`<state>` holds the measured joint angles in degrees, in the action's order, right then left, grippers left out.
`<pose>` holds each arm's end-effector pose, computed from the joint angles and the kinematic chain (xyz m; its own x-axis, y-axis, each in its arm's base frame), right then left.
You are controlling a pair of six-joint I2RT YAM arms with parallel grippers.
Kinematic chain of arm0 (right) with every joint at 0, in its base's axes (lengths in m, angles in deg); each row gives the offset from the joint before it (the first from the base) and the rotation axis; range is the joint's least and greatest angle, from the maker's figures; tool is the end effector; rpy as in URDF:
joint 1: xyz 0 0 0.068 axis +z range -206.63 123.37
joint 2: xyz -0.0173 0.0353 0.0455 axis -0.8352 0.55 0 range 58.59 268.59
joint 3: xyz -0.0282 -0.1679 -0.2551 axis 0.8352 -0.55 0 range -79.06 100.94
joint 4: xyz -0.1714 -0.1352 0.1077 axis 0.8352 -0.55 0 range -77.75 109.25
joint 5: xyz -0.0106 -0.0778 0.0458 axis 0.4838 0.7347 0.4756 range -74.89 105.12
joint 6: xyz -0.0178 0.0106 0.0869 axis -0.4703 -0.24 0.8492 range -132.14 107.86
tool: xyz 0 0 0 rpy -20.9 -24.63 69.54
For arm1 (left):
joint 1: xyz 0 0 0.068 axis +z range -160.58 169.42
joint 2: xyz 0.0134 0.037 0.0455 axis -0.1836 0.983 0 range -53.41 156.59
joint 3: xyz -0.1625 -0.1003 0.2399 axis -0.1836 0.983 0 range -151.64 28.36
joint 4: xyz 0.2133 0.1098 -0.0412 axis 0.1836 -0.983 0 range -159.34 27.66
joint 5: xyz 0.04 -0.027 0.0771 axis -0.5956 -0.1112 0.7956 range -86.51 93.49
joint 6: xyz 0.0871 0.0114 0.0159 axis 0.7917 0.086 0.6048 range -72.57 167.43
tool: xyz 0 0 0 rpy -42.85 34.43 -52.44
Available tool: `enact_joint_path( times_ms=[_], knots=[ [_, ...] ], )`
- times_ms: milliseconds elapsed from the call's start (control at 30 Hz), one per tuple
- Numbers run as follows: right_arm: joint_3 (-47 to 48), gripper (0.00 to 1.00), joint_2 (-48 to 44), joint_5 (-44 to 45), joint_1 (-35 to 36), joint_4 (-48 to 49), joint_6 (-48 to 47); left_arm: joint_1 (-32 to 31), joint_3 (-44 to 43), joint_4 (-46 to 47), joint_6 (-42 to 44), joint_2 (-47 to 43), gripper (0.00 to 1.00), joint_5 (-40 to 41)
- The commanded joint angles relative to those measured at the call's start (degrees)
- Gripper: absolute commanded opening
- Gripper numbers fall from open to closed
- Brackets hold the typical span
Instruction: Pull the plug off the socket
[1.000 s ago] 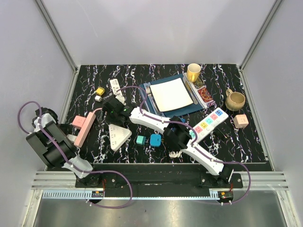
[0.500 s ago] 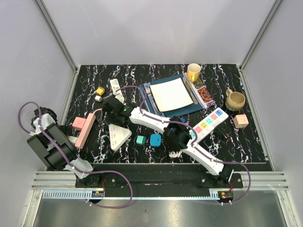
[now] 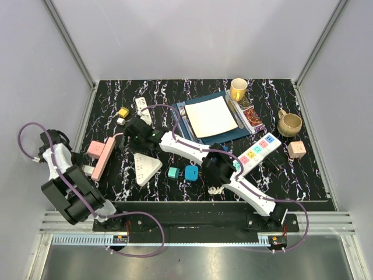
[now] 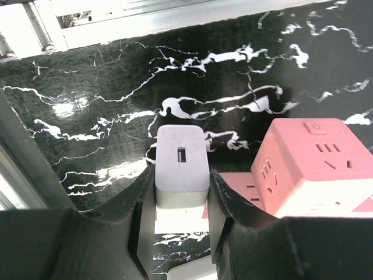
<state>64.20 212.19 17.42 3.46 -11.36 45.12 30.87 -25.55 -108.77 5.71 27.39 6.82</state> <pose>0.3202 0.5500 0.1643 -0.8925 0.1339 -0.4307 -0.1854 0.7616 0.6210 0.1802 0.1655 0.2129 -0.0879 -0.9639 -0.2513 -0.9804 0.1283 -0.1494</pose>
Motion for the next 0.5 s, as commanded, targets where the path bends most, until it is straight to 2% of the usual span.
enact_joint_path(
  times_ms=[0,133,200,367,467],
  knots=[
    [3.2,0.79,-1.9,-1.1,0.8,3.4,1.5,-1.9,-0.4,4.4,-1.4,-9.0,0.00,4.5],
    [3.0,0.79,-1.0,-2.1,0.7,6.0,2.2,-6.1,1.2,5.7,-2.1,-13.5,0.00,10.5],
    [3.0,0.77,-0.8,-2.0,0.7,6.3,2.4,-6.5,3.2,7.1,-2.0,-16.1,0.00,10.6],
    [0.8,0.79,-0.9,-2.1,0.4,9.7,2.3,-6.6,6.2,10.0,0.0,-19.6,0.00,10.8],
    [-0.6,0.79,-0.7,-5.4,-0.2,11.5,2.7,-6.6,7.8,11.5,1.8,-21.1,0.00,9.1]
  ],
)
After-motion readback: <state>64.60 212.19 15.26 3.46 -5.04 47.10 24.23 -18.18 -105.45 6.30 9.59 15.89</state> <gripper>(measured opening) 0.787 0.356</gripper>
